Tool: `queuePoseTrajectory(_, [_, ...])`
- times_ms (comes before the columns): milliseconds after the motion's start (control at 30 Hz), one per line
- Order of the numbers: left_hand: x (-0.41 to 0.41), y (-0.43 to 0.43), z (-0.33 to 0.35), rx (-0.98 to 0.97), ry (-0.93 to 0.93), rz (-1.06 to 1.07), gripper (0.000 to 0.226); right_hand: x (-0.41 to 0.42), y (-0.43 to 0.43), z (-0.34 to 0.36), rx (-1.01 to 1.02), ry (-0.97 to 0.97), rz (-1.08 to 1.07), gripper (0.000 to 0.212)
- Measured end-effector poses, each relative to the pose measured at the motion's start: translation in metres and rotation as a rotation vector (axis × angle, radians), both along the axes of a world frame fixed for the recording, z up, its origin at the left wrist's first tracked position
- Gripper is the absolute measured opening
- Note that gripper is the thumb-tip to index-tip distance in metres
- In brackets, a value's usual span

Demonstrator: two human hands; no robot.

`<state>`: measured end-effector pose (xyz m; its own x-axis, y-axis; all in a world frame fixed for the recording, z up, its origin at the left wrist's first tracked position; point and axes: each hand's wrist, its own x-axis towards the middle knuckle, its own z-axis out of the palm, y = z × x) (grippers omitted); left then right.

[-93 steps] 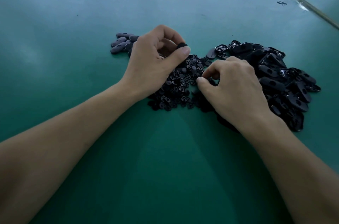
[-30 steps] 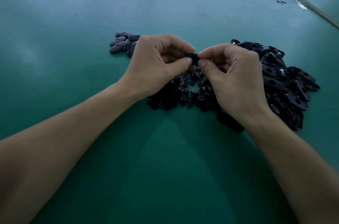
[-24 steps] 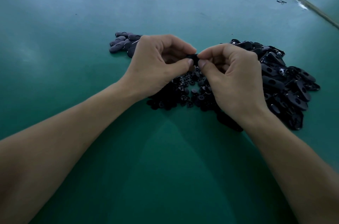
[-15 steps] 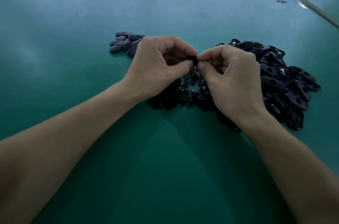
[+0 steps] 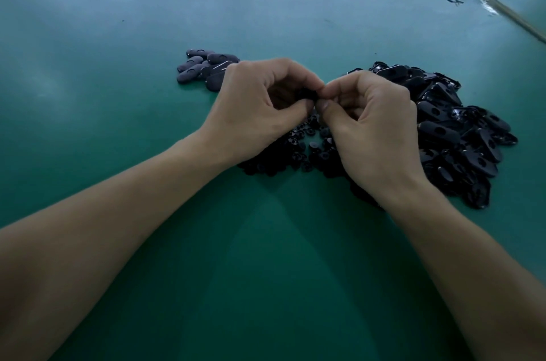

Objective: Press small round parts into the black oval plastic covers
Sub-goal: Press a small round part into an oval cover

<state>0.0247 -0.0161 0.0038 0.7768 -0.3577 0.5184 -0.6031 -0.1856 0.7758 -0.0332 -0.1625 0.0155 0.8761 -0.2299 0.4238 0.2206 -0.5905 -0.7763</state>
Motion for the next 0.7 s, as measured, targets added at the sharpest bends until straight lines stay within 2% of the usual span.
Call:
queuePoseTrajectory(333, [0.0044, 0.0015, -0.0022, 0.014, 0.0, 0.046, 0.015, -0.0032, 0.0059, 0.0021, -0.035, -0.059, -0.003, 0.023])
queuePoseTrajectory(533, [0.0042, 0.0008, -0.0013, 0.031, 0.002, 0.061, 0.024, -0.0029, 0.0014, 0.003, -0.043, -0.061, -0.014, 0.018])
queuePoseTrajectory(633, [0.0035, 0.0007, -0.0003, -0.001, 0.039, 0.03, 0.025, -0.0018, -0.0014, 0.0019, -0.109, -0.003, 0.003, 0.026])
queuePoseTrajectory(700, [0.0036, 0.002, 0.0003, -0.033, 0.082, -0.002, 0.024, -0.0007, -0.0016, 0.0007, -0.081, 0.016, 0.034, 0.024])
